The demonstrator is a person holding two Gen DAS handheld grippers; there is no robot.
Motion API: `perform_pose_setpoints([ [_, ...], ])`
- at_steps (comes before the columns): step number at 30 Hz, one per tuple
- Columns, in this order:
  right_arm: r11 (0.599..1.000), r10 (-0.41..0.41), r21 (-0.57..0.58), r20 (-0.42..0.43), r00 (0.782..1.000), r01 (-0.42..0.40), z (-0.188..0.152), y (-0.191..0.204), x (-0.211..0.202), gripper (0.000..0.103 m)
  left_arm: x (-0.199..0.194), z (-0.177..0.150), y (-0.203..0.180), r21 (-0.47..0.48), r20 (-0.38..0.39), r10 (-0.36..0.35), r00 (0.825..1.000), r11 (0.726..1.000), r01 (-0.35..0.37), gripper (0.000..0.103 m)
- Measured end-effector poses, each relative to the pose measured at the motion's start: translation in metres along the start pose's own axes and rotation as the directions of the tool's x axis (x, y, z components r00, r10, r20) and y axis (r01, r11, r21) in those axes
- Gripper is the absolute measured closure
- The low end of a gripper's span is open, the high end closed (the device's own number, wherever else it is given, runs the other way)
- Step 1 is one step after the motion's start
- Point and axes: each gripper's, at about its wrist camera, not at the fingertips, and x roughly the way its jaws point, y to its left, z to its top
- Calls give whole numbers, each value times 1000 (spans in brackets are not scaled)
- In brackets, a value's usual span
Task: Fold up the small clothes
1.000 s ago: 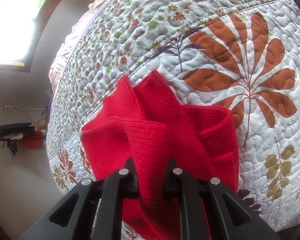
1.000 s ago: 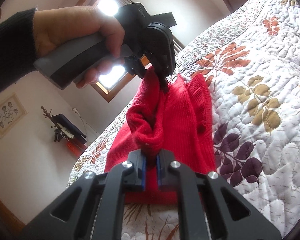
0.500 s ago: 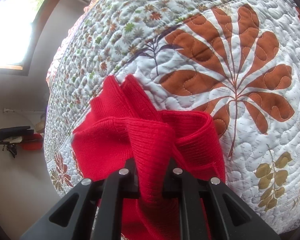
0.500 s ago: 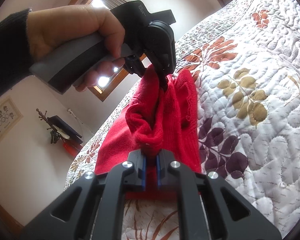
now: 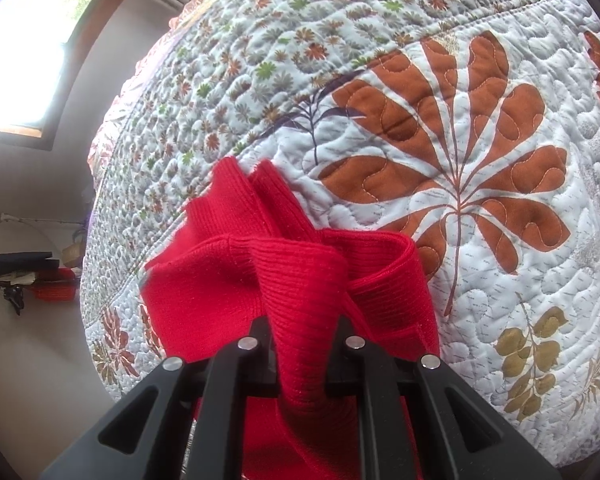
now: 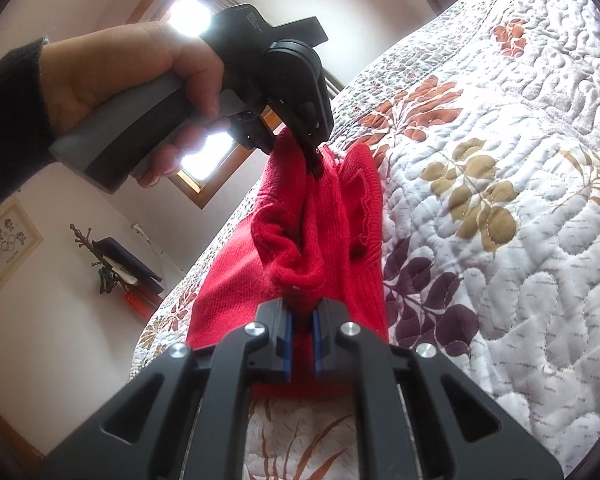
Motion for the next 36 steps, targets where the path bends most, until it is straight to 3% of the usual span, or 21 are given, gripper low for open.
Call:
perform_pose_setpoints([
  [11,999,-39,28,-13,999,39,-2,-7,2,97,1,1,-11,-7,37,-16,999,1000,17,91],
  [13,998,-52,36,-28,998,53,-2,-11,5,97,-3,-1,-6,-21,59,-35,998,999,36,89],
  [14,998,-60,35,-42,997,61,-3,-12,7,96,-7,-2,-1,-33,76,-59,995,998,61,83],
  [16,996,-68,50,-45,997,70,-3,-15,7,89,-22,-4,12,-55,140,-102,985,992,110,72],
  [18,997,-60,47,-41,997,62,-2,-15,7,87,-40,-8,25,-68,213,-139,967,985,156,54],
  [19,997,-60,47,-39,997,62,-2,-15,7,86,-47,-10,31,-77,238,-144,961,983,167,51],
  [21,997,-61,50,-35,998,62,-1,-16,7,84,-57,-13,41,-91,275,-162,948,977,193,51],
  [24,994,-74,77,18,997,72,1,-20,-2,58,-65,-22,49,-82,324,-172,930,975,209,51],
  [27,995,-60,84,58,997,55,5,-23,-9,58,-61,-39,42,-28,346,-246,905,962,272,49],
  [31,998,-36,63,127,991,28,9,-23,-18,57,-46,-69,33,48,372,-372,850,923,383,49],
  [32,999,-17,45,133,991,11,10,-20,-19,57,-42,-75,34,50,384,-414,825,902,429,49],
  [35,999,32,1,141,989,-33,13,-14,-19,57,-34,-95,41,84,443,-546,711,815,574,50],
  [36,999,42,3,137,990,-42,14,-15,-18,55,-29,-99,43,99,454,-575,680,792,603,50],
])
